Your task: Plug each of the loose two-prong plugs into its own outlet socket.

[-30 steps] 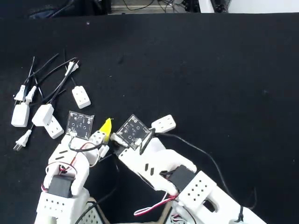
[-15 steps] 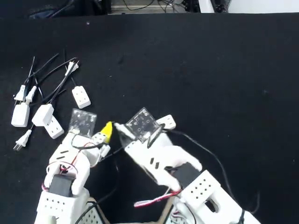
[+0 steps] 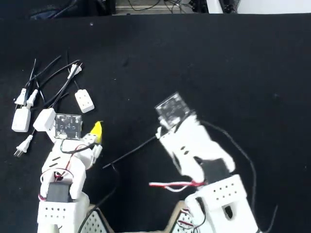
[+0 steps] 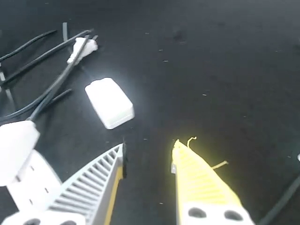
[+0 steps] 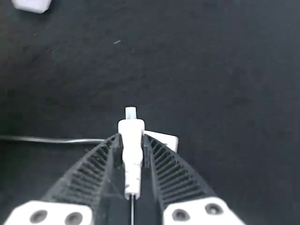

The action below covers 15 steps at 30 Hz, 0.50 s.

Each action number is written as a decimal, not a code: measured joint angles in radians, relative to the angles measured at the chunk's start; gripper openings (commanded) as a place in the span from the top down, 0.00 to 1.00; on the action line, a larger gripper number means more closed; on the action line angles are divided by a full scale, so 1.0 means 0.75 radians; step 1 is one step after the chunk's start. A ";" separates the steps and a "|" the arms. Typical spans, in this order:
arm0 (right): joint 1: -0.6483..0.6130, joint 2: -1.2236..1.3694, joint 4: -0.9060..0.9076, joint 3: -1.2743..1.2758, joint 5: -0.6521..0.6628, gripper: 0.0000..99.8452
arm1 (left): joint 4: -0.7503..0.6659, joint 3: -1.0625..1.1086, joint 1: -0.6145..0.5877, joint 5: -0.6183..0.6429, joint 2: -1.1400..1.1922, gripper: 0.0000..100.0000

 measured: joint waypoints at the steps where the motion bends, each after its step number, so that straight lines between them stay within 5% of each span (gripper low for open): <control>1: 0.023 0.033 0.037 -0.061 0.006 0.99 | -0.018 0.000 -0.014 0.000 0.000 0.83; 15: 0.274 1.172 0.632 -0.996 0.033 0.99 | -0.045 0.008 -0.074 0.010 0.000 0.83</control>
